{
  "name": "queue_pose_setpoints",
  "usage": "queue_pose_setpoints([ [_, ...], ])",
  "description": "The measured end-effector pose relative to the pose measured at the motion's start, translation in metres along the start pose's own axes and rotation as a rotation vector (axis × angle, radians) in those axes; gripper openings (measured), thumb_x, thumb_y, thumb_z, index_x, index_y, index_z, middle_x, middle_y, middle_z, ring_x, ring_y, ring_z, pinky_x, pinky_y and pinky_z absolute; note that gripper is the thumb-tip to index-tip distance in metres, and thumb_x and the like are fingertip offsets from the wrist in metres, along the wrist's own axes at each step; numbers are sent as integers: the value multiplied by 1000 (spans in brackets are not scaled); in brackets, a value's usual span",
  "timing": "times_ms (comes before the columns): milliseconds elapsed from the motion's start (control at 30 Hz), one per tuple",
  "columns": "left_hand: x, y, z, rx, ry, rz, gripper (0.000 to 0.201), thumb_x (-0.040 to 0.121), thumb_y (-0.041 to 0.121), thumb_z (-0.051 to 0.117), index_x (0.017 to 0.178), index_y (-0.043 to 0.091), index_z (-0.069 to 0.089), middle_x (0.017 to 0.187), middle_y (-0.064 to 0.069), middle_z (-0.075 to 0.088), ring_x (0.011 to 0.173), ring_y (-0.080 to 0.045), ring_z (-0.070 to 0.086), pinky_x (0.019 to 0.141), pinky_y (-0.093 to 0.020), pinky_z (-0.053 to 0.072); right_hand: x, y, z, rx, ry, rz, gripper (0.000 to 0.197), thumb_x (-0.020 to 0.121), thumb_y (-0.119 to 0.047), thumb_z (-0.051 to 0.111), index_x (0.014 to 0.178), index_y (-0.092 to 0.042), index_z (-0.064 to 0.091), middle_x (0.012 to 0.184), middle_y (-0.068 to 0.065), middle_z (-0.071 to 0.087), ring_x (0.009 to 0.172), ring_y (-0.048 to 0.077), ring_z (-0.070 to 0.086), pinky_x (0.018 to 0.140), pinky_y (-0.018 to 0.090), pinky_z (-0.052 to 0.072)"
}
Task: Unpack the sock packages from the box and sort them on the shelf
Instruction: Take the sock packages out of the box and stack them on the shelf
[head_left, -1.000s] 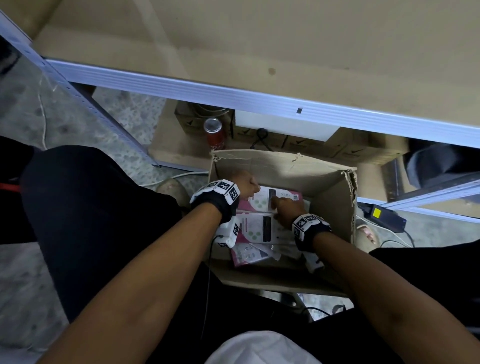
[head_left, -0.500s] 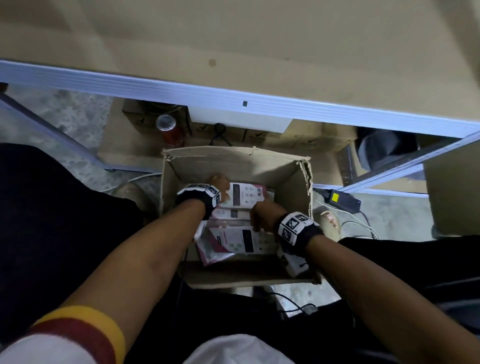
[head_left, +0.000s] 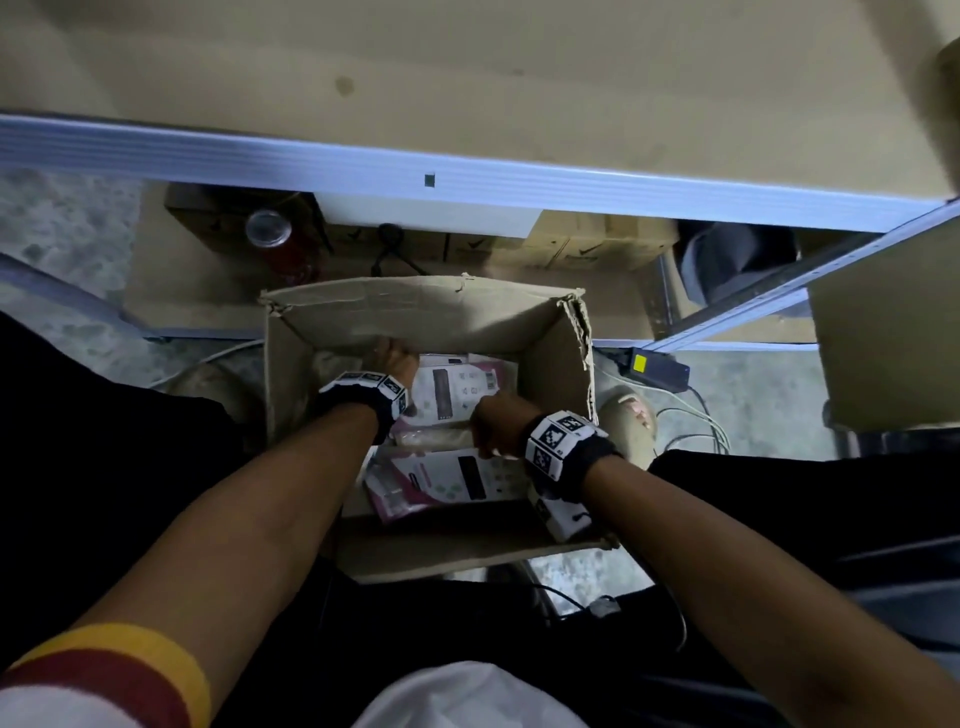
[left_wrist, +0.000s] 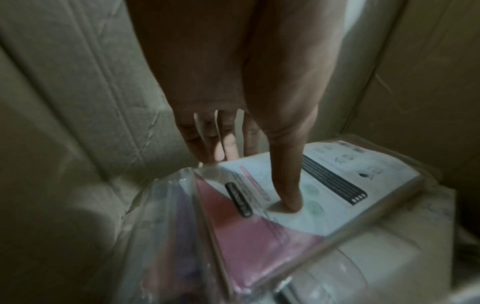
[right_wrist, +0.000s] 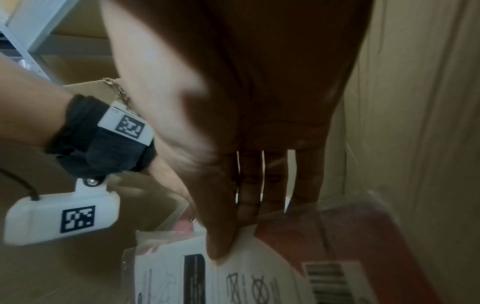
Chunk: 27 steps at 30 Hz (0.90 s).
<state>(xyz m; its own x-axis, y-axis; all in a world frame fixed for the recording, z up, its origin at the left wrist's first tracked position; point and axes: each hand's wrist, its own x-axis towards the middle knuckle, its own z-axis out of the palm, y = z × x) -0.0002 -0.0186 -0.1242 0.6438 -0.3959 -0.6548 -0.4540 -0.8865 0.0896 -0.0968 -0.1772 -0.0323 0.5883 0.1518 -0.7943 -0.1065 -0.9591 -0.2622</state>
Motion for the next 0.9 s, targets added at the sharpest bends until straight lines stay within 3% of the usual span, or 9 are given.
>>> queue_pose_setpoints([
  [133, 1, -1, -2, -44, 87, -17, 35, 86, 22, 73, 117, 9, 66, 129, -15, 62, 129, -33, 47, 112, -40, 37, 0, -2, -1, -3, -49, -11, 16, 83, -3, 73, 99, -4, 77, 103, 17, 74, 97, 31, 71, 87, 41, 58],
  [200, -2, 0, -3, -118, 112, -21, 22, 89, 16, 68, 110, 7, 71, 119, -19, 67, 118, -36, 58, 102, -41, 47, 0, -2, -1, 2, -57, -12, 18, 83, -3, 74, 101, -4, 77, 106, 17, 72, 99, 31, 70, 90, 42, 57],
  [267, -4, -1, -5, -174, 103, -24, 26, 88, 21, 71, 111, 8, 73, 118, -19, 68, 114, -36, 61, 97, -43, 52, 0, -2, 0, 9, -60, -14, 19, 82, -2, 75, 101, -3, 77, 108, 18, 70, 101, 33, 69, 91, 43, 56],
  [367, -6, 0, -5, -207, 41, -6, 45, 82, 33, 79, 119, 11, 68, 124, -14, 66, 115, -35, 61, 98, -44, 52, -2, -1, -1, 9, -53, -21, 18, 81, 0, 74, 99, -3, 77, 110, 19, 70, 101, 33, 68, 89, 42, 56],
  [500, -9, 3, -3, -160, 13, -1, 53, 80, 31, 81, 123, 8, 60, 129, -14, 61, 117, -35, 60, 97, -46, 52, -2, -2, 0, -1, -47, -25, 21, 83, -1, 72, 104, -1, 75, 110, 17, 72, 104, 31, 67, 90, 42, 57],
  [767, -11, 4, 4, -309, -28, 3, 31, 81, 20, 81, 110, 11, 74, 127, -9, 65, 120, -28, 59, 98, -38, 52, 0, 0, 4, 22, -19, 5, 26, 81, -3, 74, 107, -2, 73, 115, 18, 69, 105, 32, 68, 91, 42, 56],
  [900, -12, 3, 6, -387, 78, 22, 17, 82, 8, 79, 99, 5, 78, 124, -14, 65, 116, -30, 60, 93, -36, 54, 1, -1, 5, 26, -19, 2, 23, 82, -4, 74, 105, -2, 74, 114, 18, 70, 105, 32, 68, 91, 42, 56],
])
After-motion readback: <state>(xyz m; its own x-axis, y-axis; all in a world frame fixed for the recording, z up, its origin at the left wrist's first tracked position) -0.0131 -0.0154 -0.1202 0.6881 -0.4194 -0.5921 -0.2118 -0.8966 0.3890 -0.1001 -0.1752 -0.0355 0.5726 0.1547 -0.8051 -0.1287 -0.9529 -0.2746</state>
